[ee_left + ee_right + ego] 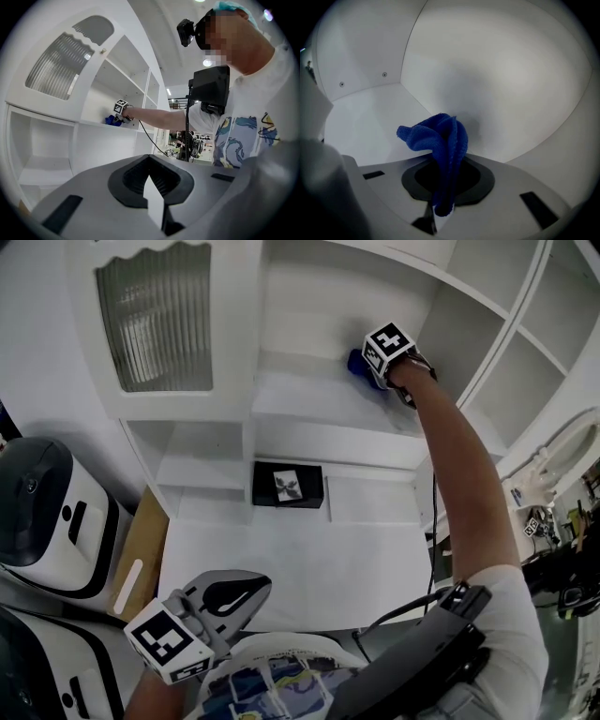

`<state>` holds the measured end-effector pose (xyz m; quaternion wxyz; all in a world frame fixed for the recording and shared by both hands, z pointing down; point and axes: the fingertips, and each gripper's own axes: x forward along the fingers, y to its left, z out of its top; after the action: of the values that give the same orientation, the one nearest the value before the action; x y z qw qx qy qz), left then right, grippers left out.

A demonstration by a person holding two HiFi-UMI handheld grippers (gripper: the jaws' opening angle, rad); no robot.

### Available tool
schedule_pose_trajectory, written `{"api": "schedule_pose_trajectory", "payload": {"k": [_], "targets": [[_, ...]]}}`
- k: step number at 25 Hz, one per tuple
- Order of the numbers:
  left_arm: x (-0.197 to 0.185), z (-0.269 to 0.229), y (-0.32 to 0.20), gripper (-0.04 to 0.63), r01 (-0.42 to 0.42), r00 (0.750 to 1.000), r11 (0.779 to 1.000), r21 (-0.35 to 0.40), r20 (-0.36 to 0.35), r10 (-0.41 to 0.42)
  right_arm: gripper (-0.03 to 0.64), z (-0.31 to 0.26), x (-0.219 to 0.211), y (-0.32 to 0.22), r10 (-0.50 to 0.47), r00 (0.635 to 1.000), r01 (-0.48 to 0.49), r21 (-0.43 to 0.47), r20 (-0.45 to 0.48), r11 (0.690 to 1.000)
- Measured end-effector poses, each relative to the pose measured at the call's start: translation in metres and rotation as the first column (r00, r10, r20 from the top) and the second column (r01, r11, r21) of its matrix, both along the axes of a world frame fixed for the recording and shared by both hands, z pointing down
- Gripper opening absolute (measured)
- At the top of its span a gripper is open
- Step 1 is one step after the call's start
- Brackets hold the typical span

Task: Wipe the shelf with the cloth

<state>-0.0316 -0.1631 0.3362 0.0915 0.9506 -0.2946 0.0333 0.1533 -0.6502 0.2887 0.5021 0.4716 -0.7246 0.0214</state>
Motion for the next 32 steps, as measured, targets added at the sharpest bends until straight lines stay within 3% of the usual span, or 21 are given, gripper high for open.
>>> {"api": "schedule_pose_trajectory", "payload": {"k": [7,12,17,25,28,32], "targets": [[-0.004,0.0,0.005,0.012,0.001,1.0,1.0,0.002,-0.001,-0.001,0.067,-0.002,0.016,0.001,0.028,0.993,-0.025,0.03,-0.111,0.999],[-0.014,0.0,0.009,0.012,0.02,1.0,1.0,-0.002,-0.002,-0.02,0.067,-0.012,0.005,0.002,0.021,0.998,-0.018,0.051,-0.06,0.999],[-0.021,-0.002,0.016,0.012,0.032,0.999,0.999,0.007,-0.007,-0.032,0.067,-0.032,-0.056,0.023,-0.097,0.992,0.094,0.049,0.082,0.994],[-0.04,-0.004,0.032,0.012,0.082,0.997,0.997,0.002,-0.011,-0.082,0.067,-0.032,-0.176,0.067,-0.272,0.932,0.285,-0.021,0.237,0.958],[-0.049,-0.003,0.038,0.012,0.107,0.994,0.994,0.002,-0.019,-0.107,0.067,-0.024,-0.206,0.08,-0.301,0.916,0.326,-0.054,0.264,0.944],[-0.059,0.003,0.045,0.012,0.127,0.992,0.992,-0.004,-0.026,-0.127,0.067,-0.009,-0.222,0.083,-0.303,0.92,0.328,-0.066,0.247,0.942]]}}
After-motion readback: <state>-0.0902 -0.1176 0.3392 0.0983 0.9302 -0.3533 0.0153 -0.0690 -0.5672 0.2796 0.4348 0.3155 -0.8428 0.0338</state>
